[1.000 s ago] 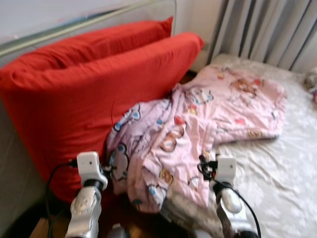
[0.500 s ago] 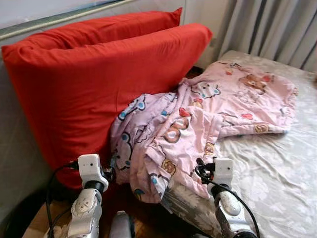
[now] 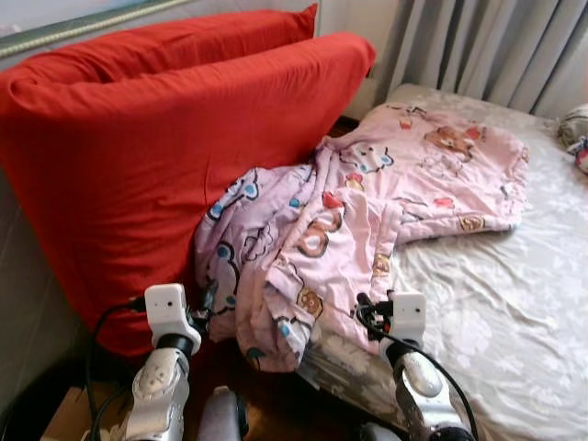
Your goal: Clean up the room
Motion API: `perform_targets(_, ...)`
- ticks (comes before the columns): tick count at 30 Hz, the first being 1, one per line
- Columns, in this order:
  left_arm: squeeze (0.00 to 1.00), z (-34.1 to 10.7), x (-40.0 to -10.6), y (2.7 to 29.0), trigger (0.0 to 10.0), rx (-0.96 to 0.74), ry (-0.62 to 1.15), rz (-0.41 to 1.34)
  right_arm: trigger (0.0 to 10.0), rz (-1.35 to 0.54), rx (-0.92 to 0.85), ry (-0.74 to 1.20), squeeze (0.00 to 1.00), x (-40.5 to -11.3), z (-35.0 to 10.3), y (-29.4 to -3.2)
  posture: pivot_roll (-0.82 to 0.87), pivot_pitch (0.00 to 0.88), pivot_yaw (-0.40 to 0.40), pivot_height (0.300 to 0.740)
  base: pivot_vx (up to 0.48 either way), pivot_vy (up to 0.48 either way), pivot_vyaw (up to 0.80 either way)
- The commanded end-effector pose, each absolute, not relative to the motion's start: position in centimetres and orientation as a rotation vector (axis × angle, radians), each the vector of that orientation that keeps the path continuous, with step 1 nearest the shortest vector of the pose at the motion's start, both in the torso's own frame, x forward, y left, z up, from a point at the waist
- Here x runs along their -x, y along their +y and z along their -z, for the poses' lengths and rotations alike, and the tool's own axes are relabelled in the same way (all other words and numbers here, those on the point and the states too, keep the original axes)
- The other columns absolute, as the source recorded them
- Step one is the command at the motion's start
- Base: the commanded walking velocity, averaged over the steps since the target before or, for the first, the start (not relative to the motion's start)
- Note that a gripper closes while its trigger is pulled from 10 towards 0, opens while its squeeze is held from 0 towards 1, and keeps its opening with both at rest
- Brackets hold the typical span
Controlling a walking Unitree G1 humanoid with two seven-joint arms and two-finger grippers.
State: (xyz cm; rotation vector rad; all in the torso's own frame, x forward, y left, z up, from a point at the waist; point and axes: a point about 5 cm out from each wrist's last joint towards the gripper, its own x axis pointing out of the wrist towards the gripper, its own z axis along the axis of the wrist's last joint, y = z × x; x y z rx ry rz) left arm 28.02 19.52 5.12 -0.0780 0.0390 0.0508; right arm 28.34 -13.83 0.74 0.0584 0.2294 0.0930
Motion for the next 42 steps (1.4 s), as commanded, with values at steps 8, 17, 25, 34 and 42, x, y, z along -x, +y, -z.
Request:
perform_targets(8,0.0,-5.84,-28.31,19.02,10.0,0.033,0.01,-0.019,10.0,-0.095,-0.063,0.234,0.0,-28.28,-0.68,-13.89,-0.05,0.062,-0.037,0.621,0.0,0.0,0.0)
perform_targets(17,0.0,-5.67,-28.28,19.08,10.0,0.033,0.02,-0.02,10.0,-0.105,-0.059,0.233,0.0,-28.22,-0.67,-13.76,-0.04,0.065,-0.036,0.621,0.0,0.0,0.0)
perform_targets(25,0.0,-5.66,-28.29,19.12,10.0,0.034,0.022,-0.018,10.0,-0.11,-0.061,0.226,0.0,-28.28,-0.76,-13.52,-0.04,0.065,-0.035,0.606,0.0,0.0,0.0)
perform_targets(34,0.0,-5.64,-28.24,19.12,10.0,0.034,0.022,-0.016,10.0,-0.092,-0.067,0.217,0.0,-28.24,-0.8,-13.7,-0.04,0.064,-0.033,0.606,0.0,0.0,0.0)
perform_targets(42,0.0,-5.66,-28.24,19.15,10.0,0.033,0.022,-0.016,10.0,-0.098,-0.051,0.244,0.0,-28.25,-0.58,-13.49,-0.04,0.066,-0.032,0.602,0.0,0.0,0.0)
